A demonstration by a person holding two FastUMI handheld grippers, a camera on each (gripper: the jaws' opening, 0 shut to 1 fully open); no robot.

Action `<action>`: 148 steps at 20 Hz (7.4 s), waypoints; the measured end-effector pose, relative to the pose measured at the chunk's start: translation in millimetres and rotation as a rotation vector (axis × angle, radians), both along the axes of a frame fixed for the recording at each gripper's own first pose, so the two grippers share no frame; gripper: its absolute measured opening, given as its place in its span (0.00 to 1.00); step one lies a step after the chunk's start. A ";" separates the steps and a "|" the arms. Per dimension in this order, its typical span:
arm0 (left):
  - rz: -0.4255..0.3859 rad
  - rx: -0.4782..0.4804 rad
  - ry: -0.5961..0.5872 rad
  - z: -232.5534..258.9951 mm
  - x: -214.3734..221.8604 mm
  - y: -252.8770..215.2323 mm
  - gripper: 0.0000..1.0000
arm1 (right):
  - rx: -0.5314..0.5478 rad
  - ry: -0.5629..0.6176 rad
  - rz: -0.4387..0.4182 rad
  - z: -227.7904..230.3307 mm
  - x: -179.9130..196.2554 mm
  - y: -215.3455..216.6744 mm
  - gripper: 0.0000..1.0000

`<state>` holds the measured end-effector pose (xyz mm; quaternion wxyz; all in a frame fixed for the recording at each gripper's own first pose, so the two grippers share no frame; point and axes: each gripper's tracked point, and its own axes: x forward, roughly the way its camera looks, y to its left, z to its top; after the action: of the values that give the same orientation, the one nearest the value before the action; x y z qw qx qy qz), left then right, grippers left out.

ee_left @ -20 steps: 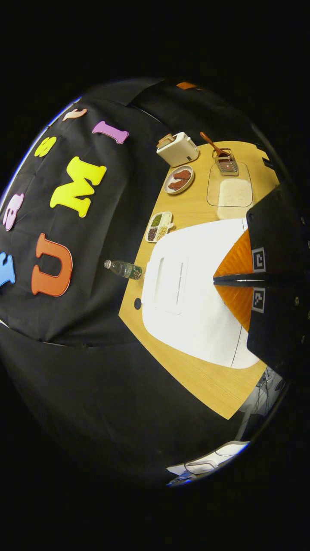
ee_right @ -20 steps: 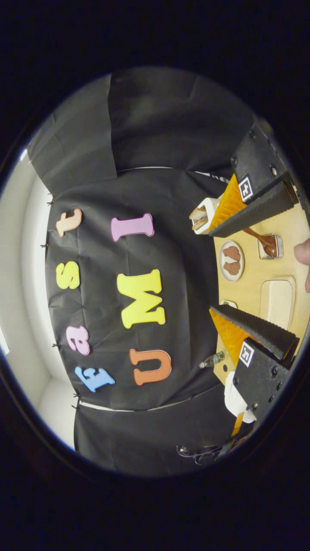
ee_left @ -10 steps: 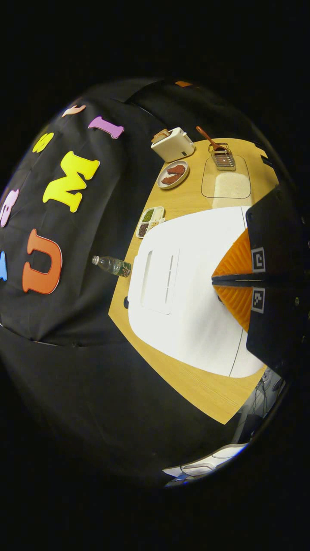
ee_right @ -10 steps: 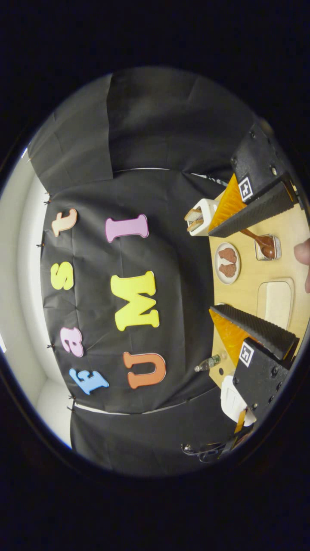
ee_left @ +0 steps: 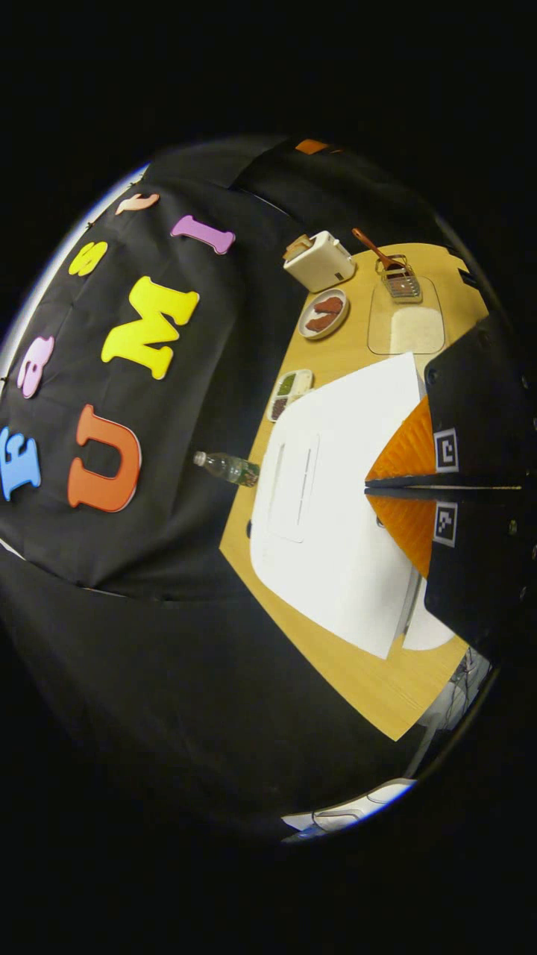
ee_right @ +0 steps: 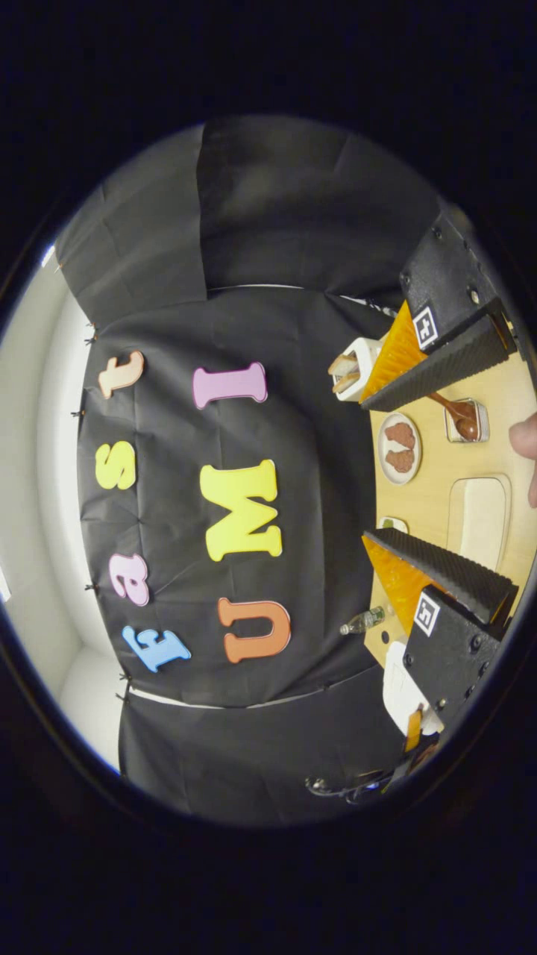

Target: Close the left gripper, press the button to open the rice cooker; take a wooden spoon from the chopstick holder with the right hand, scoop a spoonful of rice and pour it into the rice cooker, then put the wooden spoon back into the chopstick holder.

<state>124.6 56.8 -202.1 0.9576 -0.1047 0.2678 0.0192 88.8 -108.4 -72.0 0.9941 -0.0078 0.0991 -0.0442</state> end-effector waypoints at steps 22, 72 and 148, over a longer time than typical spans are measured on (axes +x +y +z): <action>0.066 0.183 -0.498 186.0 -32.9 -30.7 0.94 | -0.012 -0.028 0.020 12.7 -25.9 -48.6 0.96; 0.093 0.178 -0.413 149.4 -39.5 -13.7 0.95 | 0.172 0.308 -0.031 -117.1 76.8 -69.6 0.13; 0.161 0.270 -0.444 158.8 -138.8 97.2 0.94 | 0.448 0.431 0.487 -161.3 133.3 360.2 0.12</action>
<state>-14.3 154.0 -43.3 0.9935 0.0015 0.0370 0.1074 222.2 251.7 -233.3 0.9090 0.1768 0.3080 0.2181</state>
